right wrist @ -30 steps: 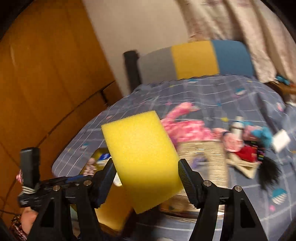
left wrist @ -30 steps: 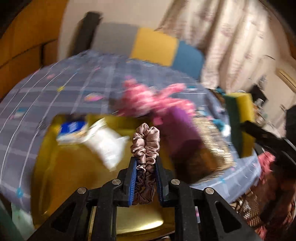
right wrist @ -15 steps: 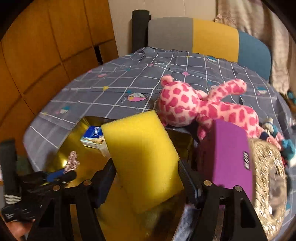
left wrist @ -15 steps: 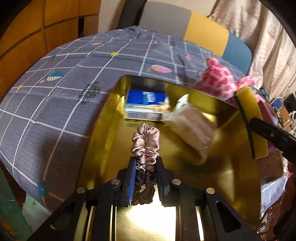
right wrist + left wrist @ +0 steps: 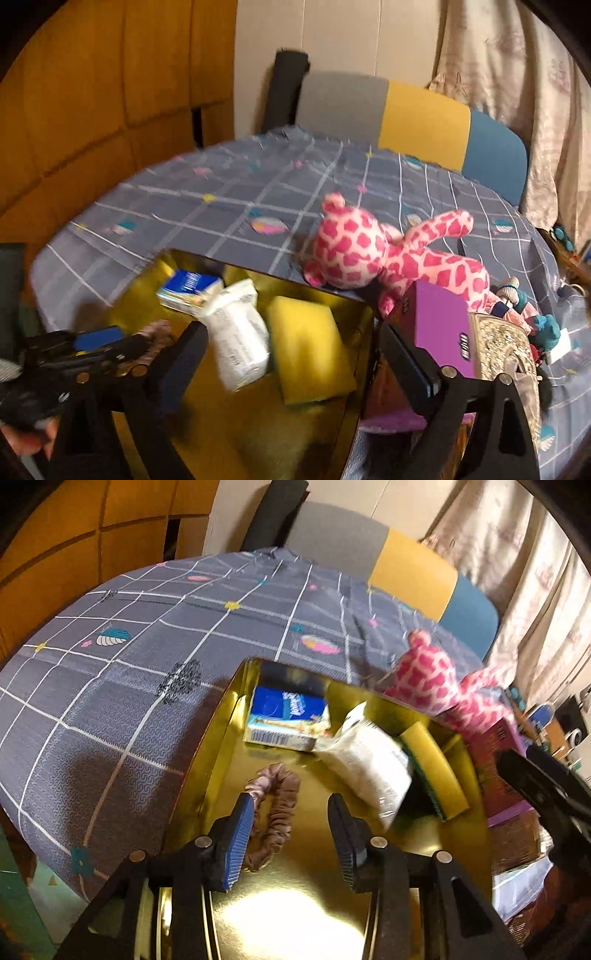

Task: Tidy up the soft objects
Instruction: 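Drop the scrunchie into the tray with left tool while right tool drops sponge, then move both tools back toward the pile of soft items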

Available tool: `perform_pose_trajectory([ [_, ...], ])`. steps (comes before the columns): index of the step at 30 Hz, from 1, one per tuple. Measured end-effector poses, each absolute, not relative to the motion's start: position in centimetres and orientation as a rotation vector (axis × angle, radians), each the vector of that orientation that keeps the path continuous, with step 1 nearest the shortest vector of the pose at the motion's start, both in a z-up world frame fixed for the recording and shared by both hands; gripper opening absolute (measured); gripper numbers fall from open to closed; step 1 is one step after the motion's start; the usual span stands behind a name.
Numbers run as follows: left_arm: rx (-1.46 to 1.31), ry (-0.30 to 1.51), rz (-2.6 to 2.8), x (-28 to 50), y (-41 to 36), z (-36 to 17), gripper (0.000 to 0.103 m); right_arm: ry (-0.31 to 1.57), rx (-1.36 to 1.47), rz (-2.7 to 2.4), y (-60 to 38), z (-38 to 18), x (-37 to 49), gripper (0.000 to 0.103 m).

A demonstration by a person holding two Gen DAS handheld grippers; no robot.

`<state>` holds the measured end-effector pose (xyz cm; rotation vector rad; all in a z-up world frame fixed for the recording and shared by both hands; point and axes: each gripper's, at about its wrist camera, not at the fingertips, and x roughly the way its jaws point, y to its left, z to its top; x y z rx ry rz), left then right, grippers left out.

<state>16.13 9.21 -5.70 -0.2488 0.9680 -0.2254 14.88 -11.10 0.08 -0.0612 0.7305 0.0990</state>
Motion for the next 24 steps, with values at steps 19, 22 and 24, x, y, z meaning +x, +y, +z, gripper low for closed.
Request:
perform_pose_trajectory([
  [19,-0.318,0.89,-0.42,12.1,4.4,-1.7,0.042,0.548,0.156,0.037,-22.0,5.2,6.6,0.095],
  [22,-0.309,0.876,-0.464,11.7,2.6,-0.8,0.042,0.526,0.195,-0.041,-25.8,5.4,5.3,0.096],
  [24,-0.302,0.866,-0.491,11.3,1.4,-0.2,0.042,0.516,0.229,-0.107,-28.8,5.2,4.3,0.096],
])
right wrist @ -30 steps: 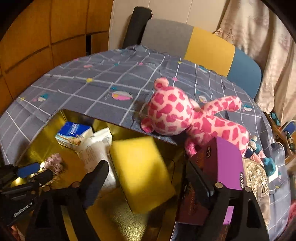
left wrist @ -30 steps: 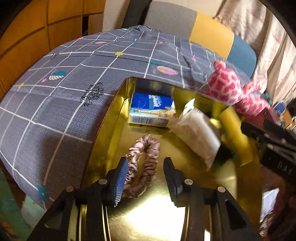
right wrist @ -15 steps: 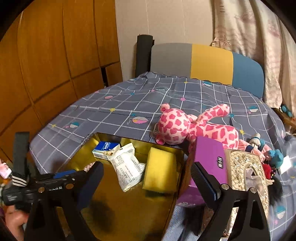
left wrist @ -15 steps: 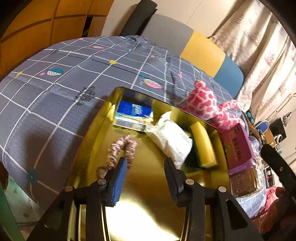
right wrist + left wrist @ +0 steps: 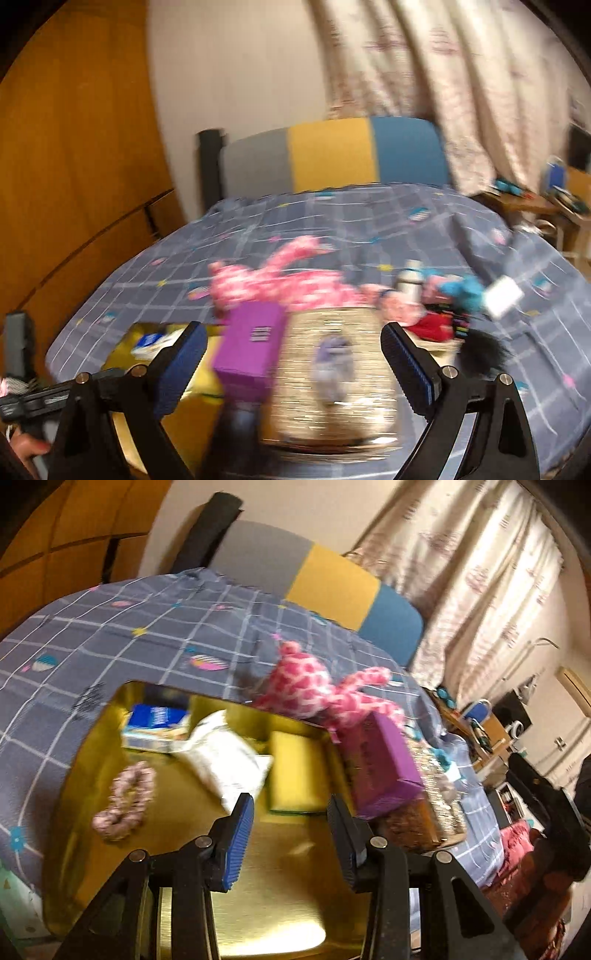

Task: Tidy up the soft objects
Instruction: 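Move both tools back toward the pile of soft items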

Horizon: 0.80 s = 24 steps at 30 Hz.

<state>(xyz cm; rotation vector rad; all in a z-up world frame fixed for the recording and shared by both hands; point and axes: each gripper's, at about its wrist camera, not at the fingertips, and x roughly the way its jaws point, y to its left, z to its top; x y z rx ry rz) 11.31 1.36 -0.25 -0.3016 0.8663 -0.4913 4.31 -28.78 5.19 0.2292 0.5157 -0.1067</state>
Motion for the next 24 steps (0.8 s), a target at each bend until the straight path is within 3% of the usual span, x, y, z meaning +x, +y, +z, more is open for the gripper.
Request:
perform_pose_trajectory([
  [15,-0.221,0.87,-0.756,7.9,-9.6,2.5,0.042,0.729,0.345,-0.432,-48.9,-3.7,3.9,0.095],
  [24,-0.146,0.895,-0.808,6.7,-14.1,3.1,0.042,0.883,0.25,-0.387,-51.5,-8.0,13.1,0.074],
])
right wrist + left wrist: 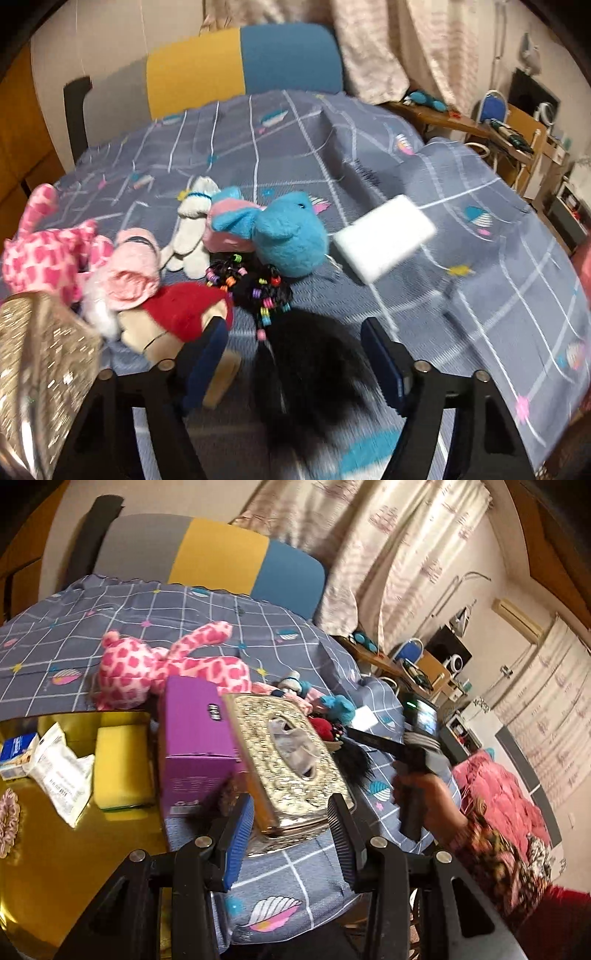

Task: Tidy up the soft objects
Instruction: 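Move both tools back toward the pile of soft items, then grasp the cream mesh bundle with left tool while right tool grasps black beaded bracelet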

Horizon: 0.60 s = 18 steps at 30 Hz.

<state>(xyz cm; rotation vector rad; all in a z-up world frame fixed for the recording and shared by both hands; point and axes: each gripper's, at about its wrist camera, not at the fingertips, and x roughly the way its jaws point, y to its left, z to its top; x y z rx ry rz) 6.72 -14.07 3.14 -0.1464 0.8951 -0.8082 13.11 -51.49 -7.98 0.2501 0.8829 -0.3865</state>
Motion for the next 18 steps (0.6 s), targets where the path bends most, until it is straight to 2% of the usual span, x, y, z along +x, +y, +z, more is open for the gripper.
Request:
perform_pose_trajectory([
  [6,-0.107,0.902,-0.813,6.5,-16.0,3.6,0.042,0.971,0.241,-0.315,-51.8,-10.8,16.7,0.06],
  [7,-0.101,0.904,-0.815,6.5,-16.4,3.7,0.042,0.973,0.25,-0.309,-51.9,-11.0,16.8,0.046],
  [8,-0.093,0.909,-0.821,6.5,-16.9,3.7,0.042,0.978,0.263,-0.298,-52.1,-11.2,16.9,0.027],
  [14,-0.044,0.922,-0.888,6.5,-21.2,4.1,0.042,0.976,0.313,-0.242,-53.0,-10.9,14.2,0.021],
  [18,0.003,0.94,-0.949,6.0,-25.5,4.1,0.042,0.991,0.321,-0.243,-54.4,-10.2,10.6,0.021],
])
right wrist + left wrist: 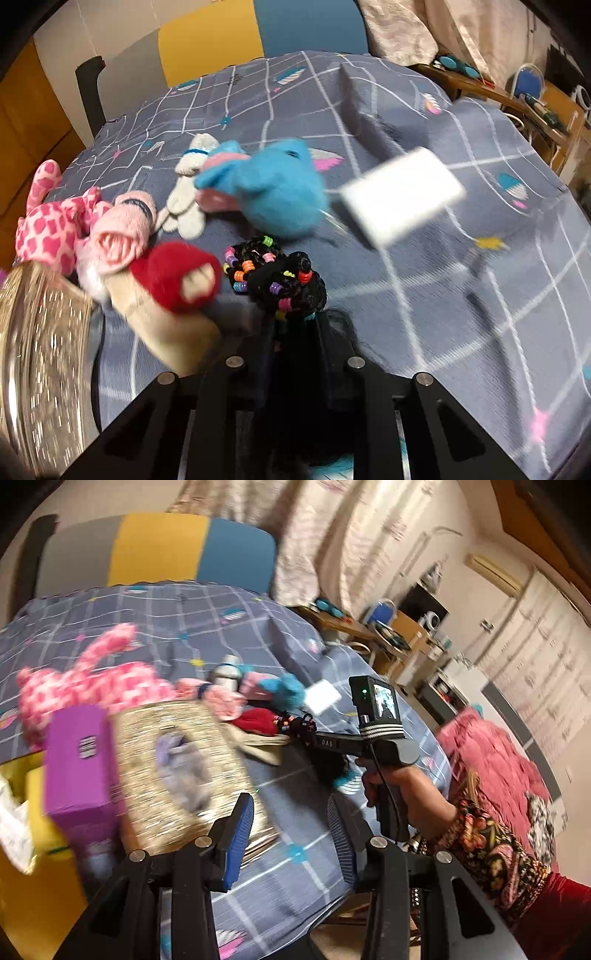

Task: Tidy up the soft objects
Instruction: 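Grasp the cream mesh bundle with left tool while right tool grasps black beaded bracelet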

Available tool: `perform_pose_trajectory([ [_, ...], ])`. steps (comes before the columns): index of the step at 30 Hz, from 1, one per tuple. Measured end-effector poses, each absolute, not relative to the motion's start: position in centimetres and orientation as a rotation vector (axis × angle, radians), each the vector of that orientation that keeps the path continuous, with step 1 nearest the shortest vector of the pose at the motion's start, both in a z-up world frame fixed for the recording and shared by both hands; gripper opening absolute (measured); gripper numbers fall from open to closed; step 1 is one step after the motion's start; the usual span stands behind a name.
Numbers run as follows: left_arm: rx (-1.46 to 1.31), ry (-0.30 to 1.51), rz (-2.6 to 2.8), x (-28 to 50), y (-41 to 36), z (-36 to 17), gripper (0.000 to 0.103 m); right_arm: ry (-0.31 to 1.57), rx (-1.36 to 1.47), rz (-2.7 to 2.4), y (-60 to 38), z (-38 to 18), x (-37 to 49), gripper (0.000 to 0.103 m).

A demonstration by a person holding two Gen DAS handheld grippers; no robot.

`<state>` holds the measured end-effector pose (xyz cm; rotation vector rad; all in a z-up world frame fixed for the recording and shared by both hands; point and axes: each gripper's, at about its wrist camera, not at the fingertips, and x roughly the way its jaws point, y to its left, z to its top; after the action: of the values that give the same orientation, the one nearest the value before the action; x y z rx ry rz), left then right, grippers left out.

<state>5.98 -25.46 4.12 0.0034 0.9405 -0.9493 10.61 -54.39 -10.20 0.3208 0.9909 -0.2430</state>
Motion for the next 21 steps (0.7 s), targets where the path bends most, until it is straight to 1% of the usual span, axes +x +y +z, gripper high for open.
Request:
perform_pose_trajectory([
  [2,0.047,0.953,-0.966,5.7,-28.0,4.0,0.042,1.002,0.31,-0.255,-55.4,-10.1,8.9,0.021],
  [4,0.087,0.984,-0.967,5.7,-30.8,3.6,0.045,1.012,0.294,-0.275,-56.5,-10.1,7.2,0.021],
  [6,0.104,1.009,-0.951,6.0,-33.0,3.2,0.05,1.022,0.299,-0.292,-57.6,-10.4,5.9,0.021],
  [9,0.073,1.063,-0.903,7.1,-36.3,1.9,0.061,1.004,0.366,-0.302,-59.4,-11.0,4.0,0.021],
  [10,0.059,1.09,-0.86,8.1,-37.6,1.1,0.066,0.994,0.389,-0.299,-59.8,-11.2,3.7,0.021],
  [11,0.045,1.112,-0.819,8.8,-38.3,0.5,0.068,0.987,0.42,-0.294,-60.2,-11.4,3.5,0.021],
  [13,0.006,1.151,-0.745,10.3,-39.5,-0.9,0.068,0.988,0.446,-0.289,-60.5,-11.2,3.6,0.021],
  [16,-0.034,1.197,-0.603,12.3,-40.8,-3.0,0.068,1.0,0.411,-0.287,-60.3,-10.8,4.1,0.021],
  [21,-0.021,1.187,-0.434,14.2,-41.8,-5.7,0.07,1.019,0.462,-0.267,-60.3,-11.2,4.6,0.021],
])
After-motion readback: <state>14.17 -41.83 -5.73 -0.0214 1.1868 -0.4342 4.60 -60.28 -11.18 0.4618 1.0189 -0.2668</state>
